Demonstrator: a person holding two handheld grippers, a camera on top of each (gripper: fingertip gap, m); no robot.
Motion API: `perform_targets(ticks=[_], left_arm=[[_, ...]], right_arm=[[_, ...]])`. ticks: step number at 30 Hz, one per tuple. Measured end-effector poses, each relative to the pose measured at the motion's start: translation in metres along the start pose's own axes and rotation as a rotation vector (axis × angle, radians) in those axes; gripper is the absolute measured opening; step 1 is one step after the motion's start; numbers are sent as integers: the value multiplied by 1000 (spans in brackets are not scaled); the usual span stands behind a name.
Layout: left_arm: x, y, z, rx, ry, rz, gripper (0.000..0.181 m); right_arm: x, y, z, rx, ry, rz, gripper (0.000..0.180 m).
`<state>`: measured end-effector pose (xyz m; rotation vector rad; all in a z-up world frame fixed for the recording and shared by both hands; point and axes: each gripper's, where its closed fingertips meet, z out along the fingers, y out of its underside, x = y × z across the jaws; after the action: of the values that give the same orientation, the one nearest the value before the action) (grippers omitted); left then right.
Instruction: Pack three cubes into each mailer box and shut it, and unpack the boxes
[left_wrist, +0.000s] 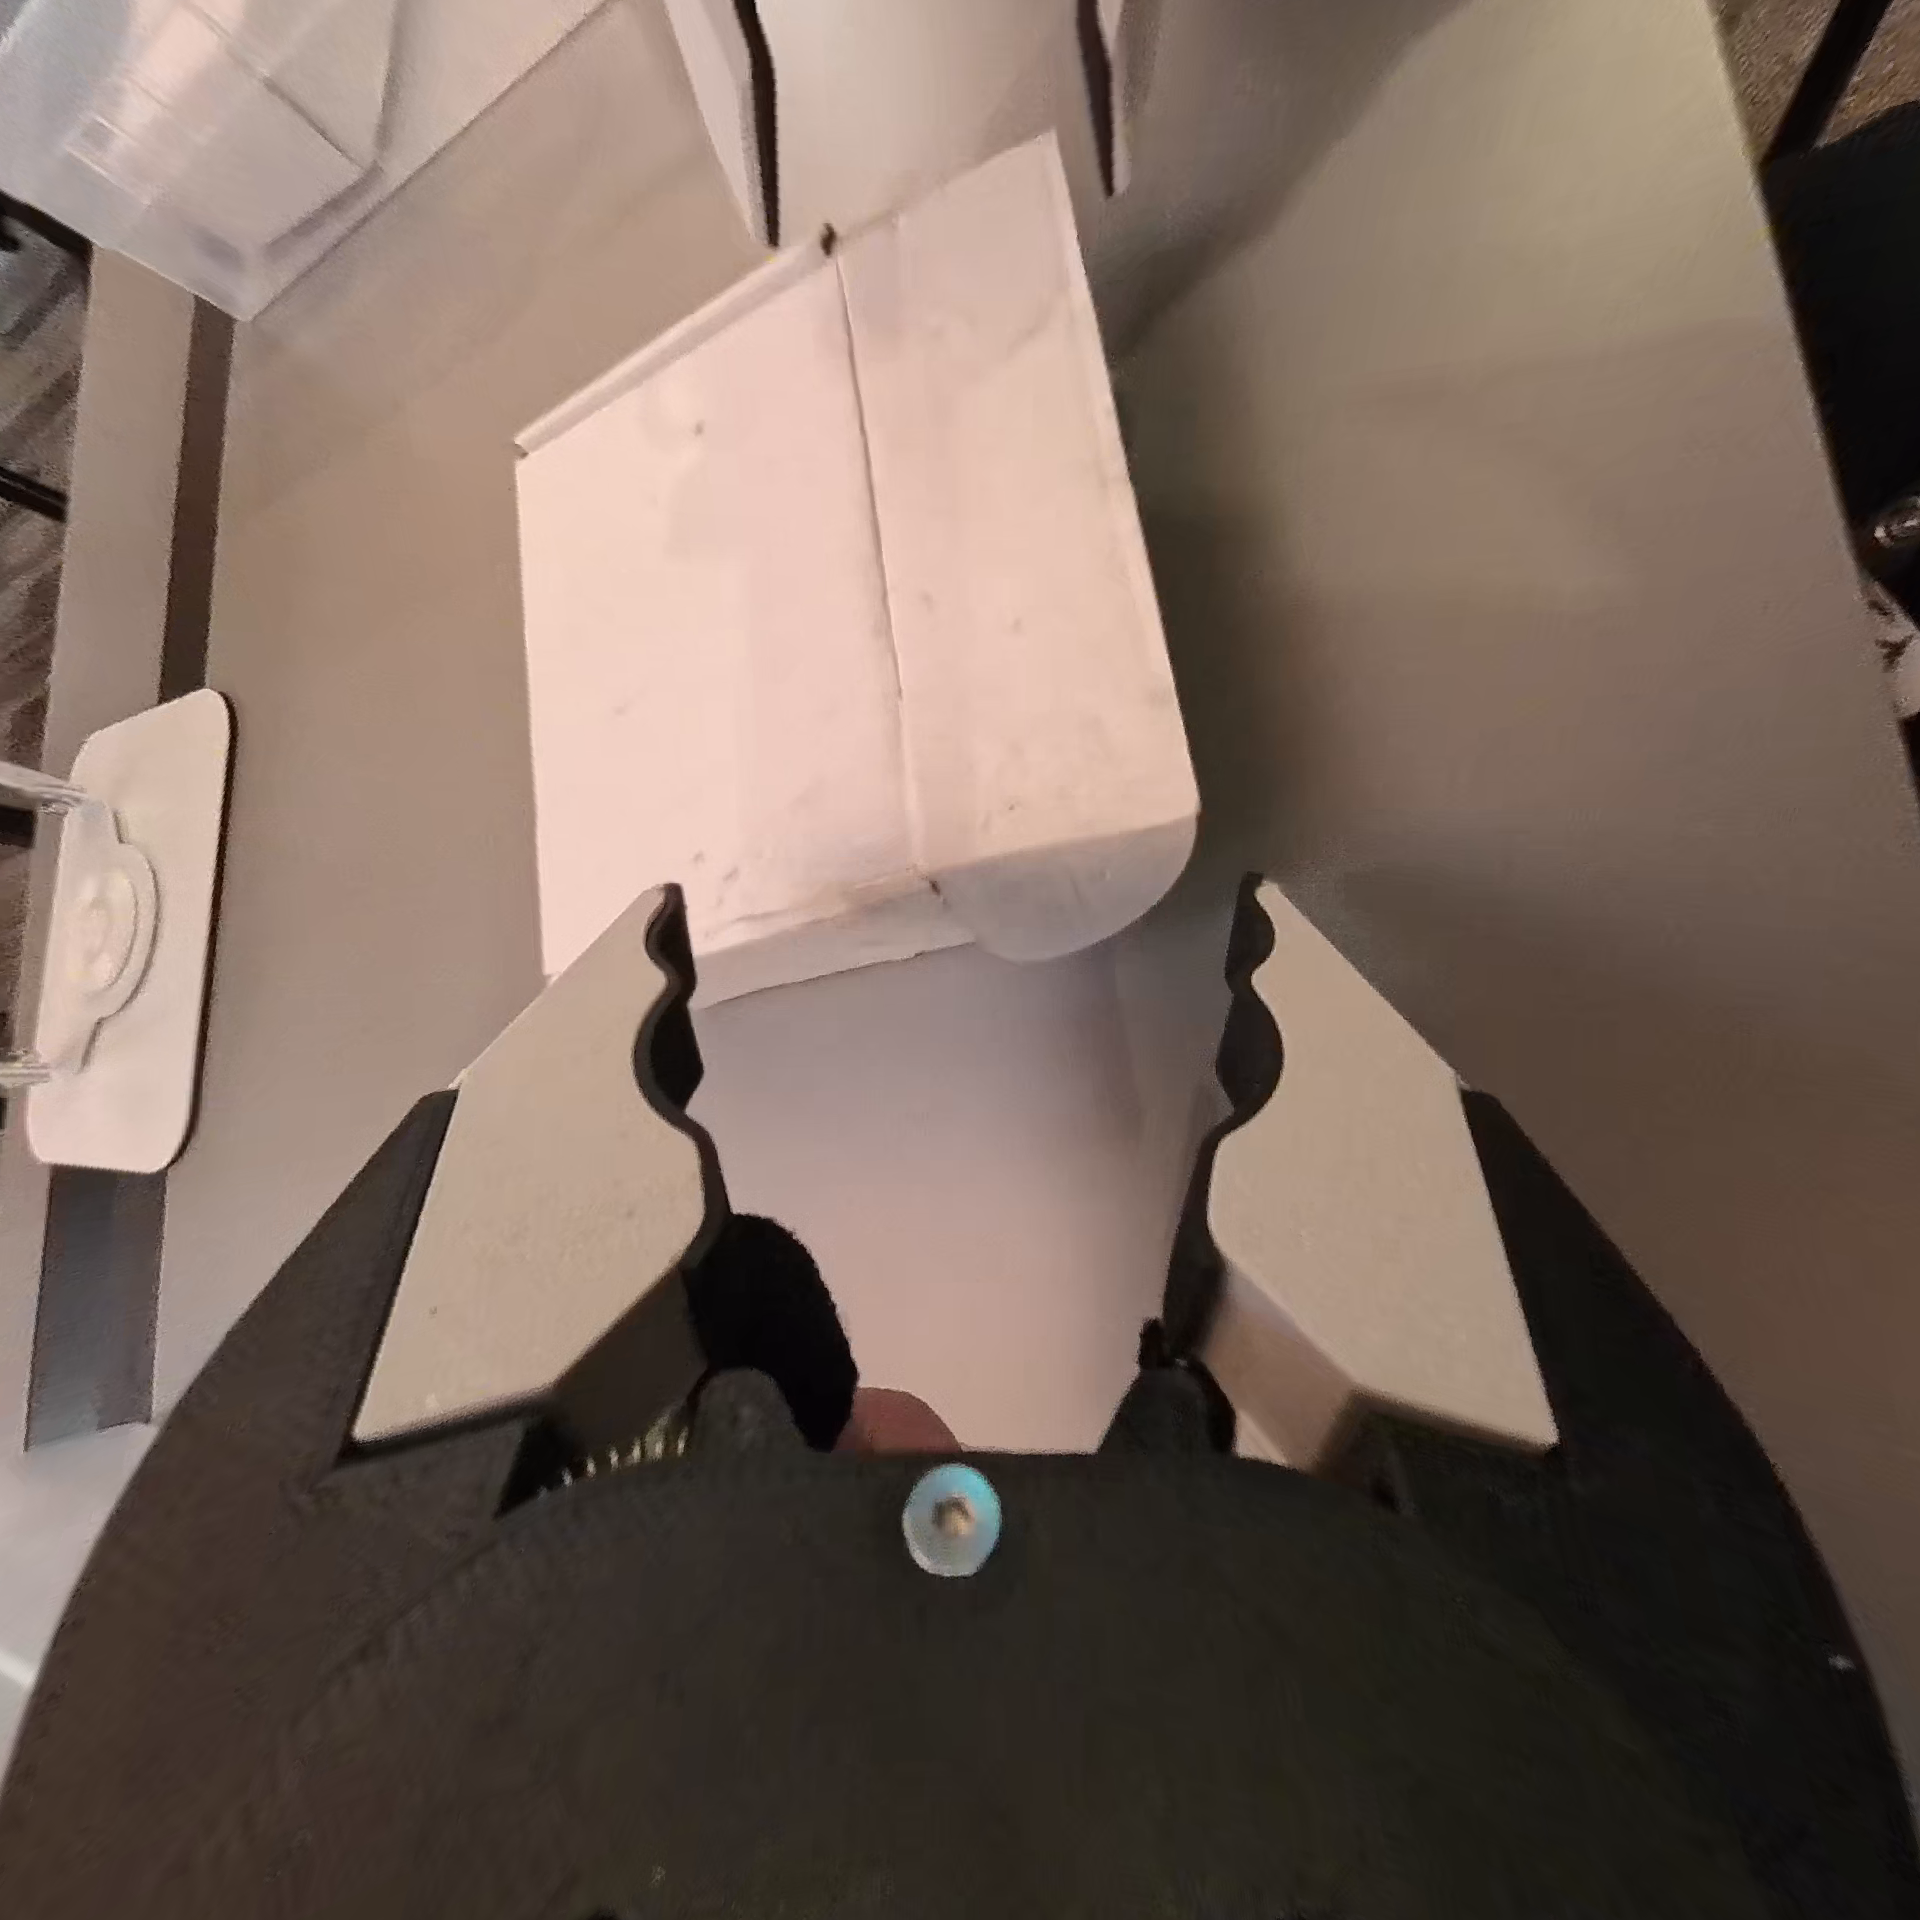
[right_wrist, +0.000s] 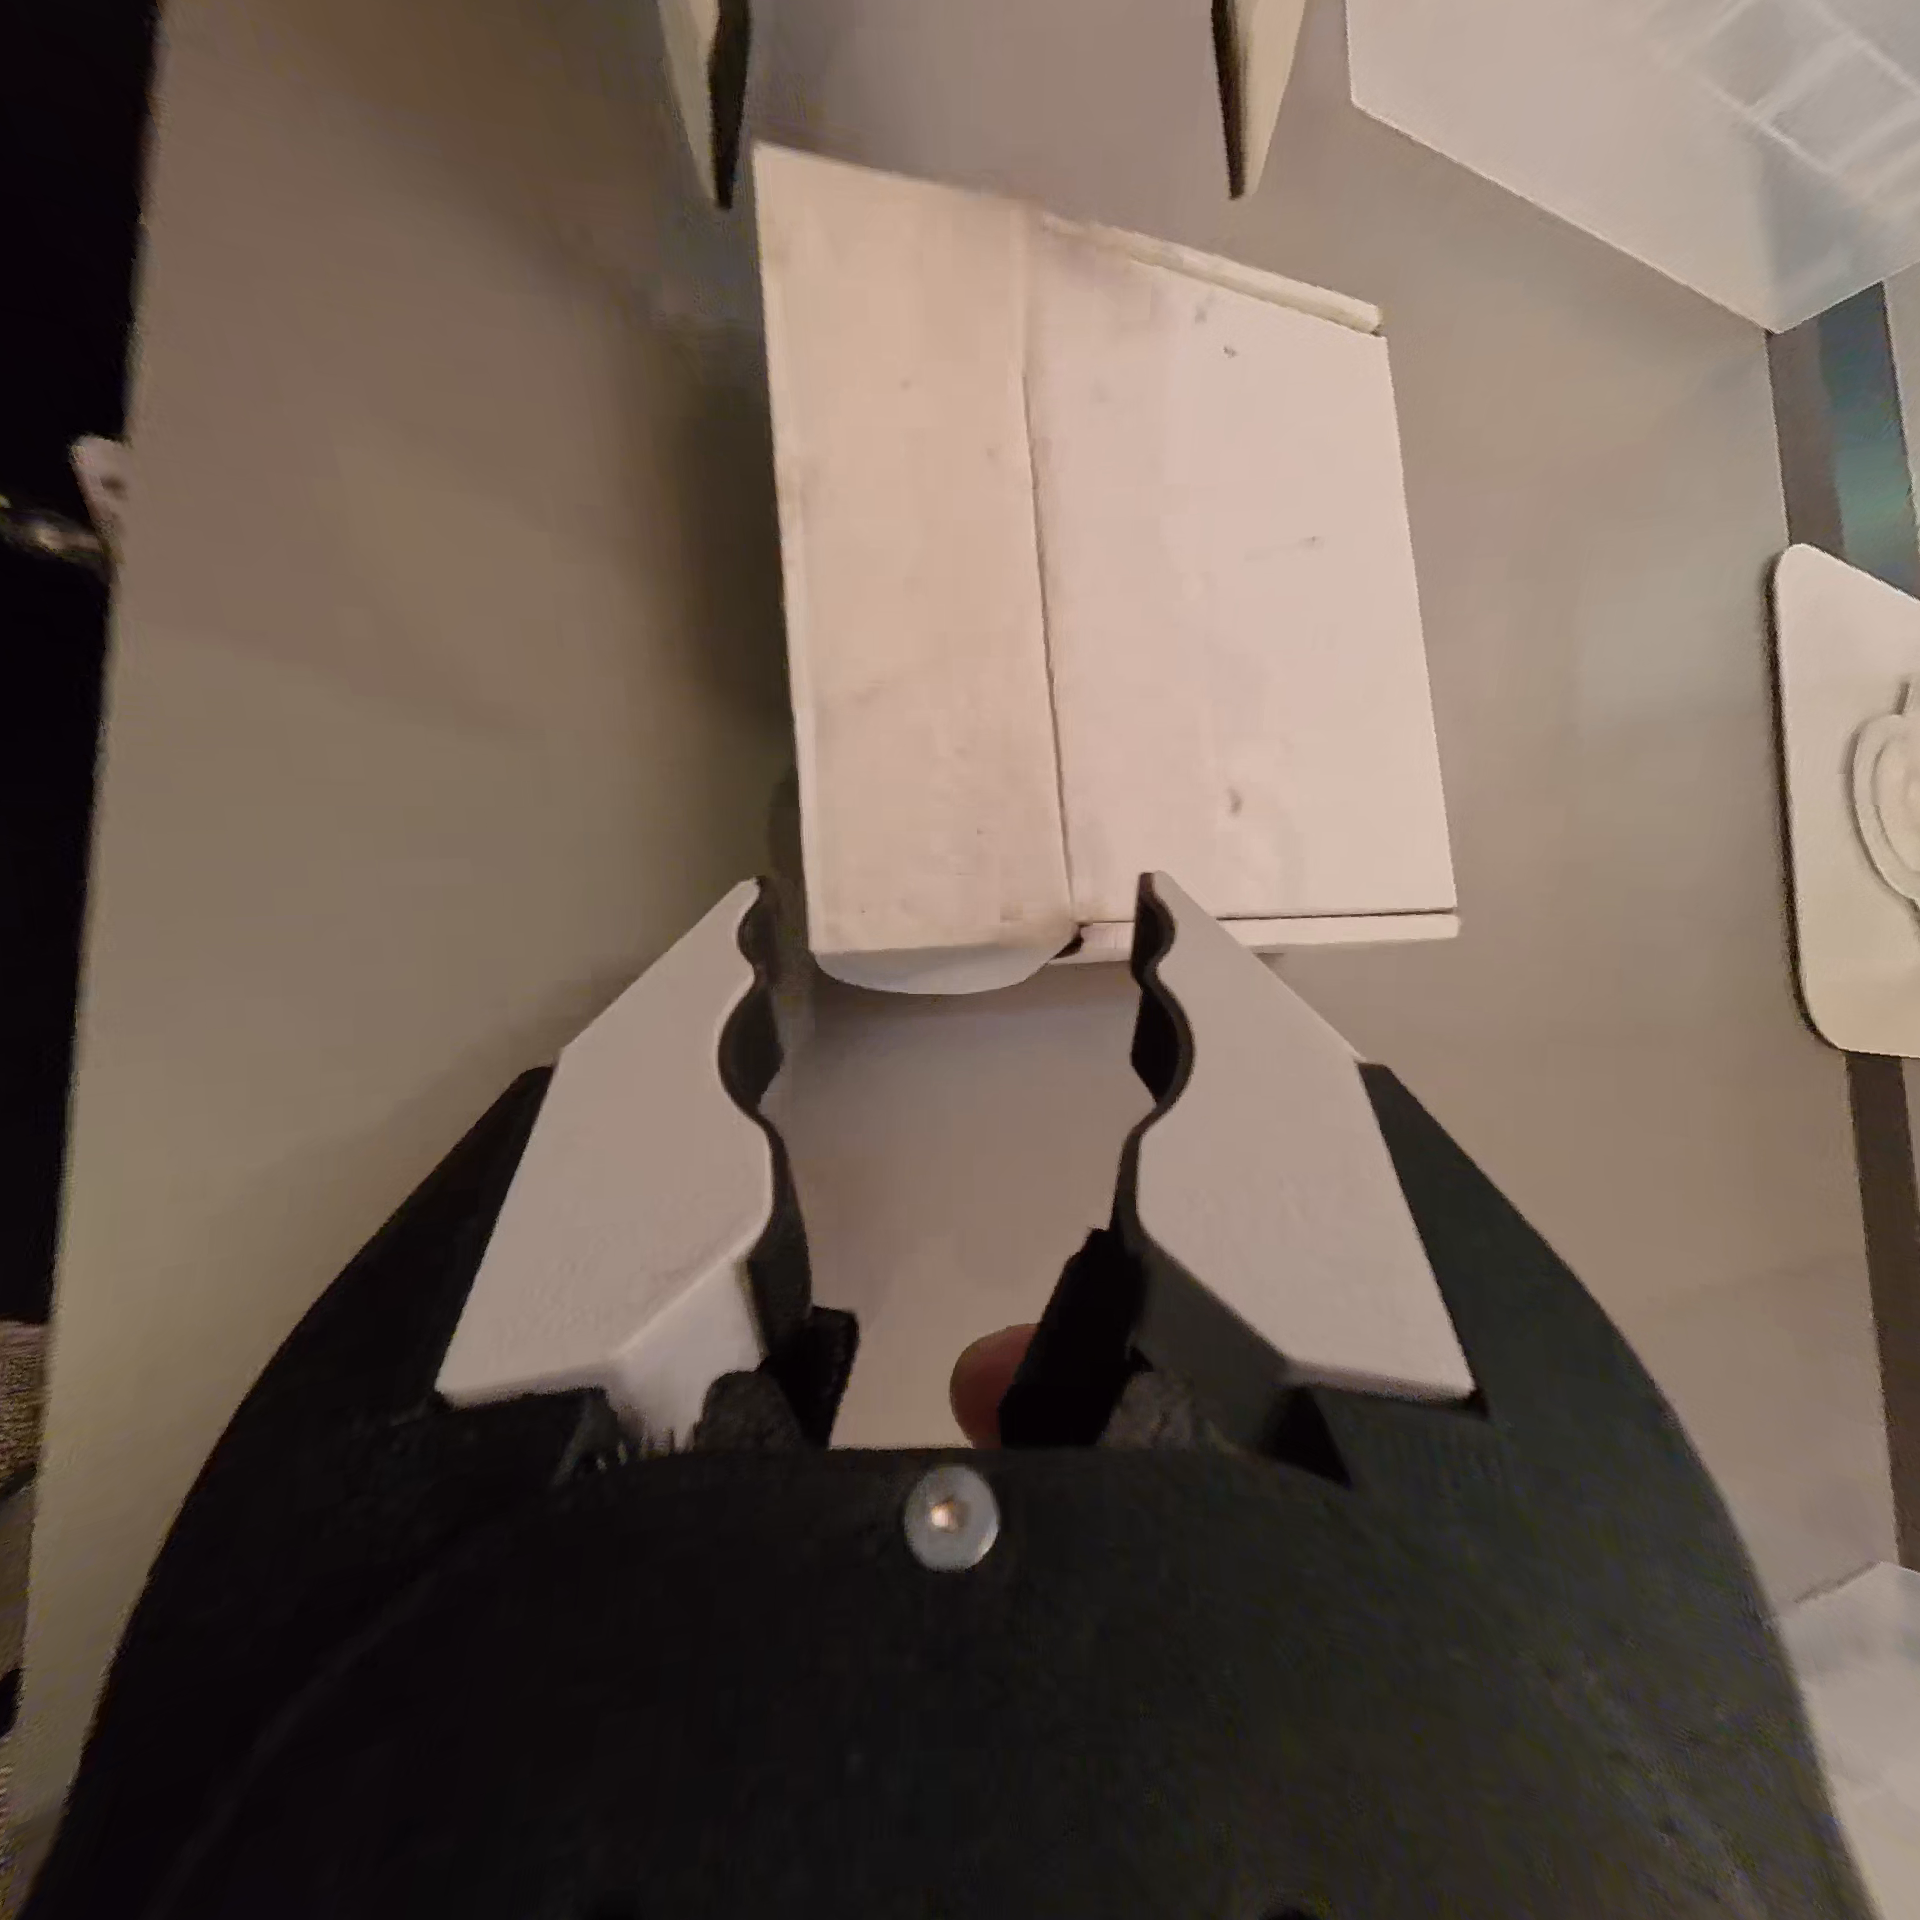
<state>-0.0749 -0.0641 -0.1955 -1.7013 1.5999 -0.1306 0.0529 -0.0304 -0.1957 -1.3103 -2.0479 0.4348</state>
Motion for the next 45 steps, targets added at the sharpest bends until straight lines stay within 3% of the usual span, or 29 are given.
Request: perform_targets(ticks=[3,6,13,25,45], left_arm=[[-10,3,-13,4,-31,20,90],[-23,8,-11,-41,-64,71,82],[-19,14,19,-84,30,137,68],[-24,11,23,-49,145,42,75],[-19,12,22,3,145,40,85]], right_arm=[[-1,3,-16,15,-38,-19,74],[26,11,-22,-23,41,-88,66],[36,25,10,-120,3,-256,58],[38,21,10,-46,-90,-172,56],[37,22,11,4,3,-192,53]])
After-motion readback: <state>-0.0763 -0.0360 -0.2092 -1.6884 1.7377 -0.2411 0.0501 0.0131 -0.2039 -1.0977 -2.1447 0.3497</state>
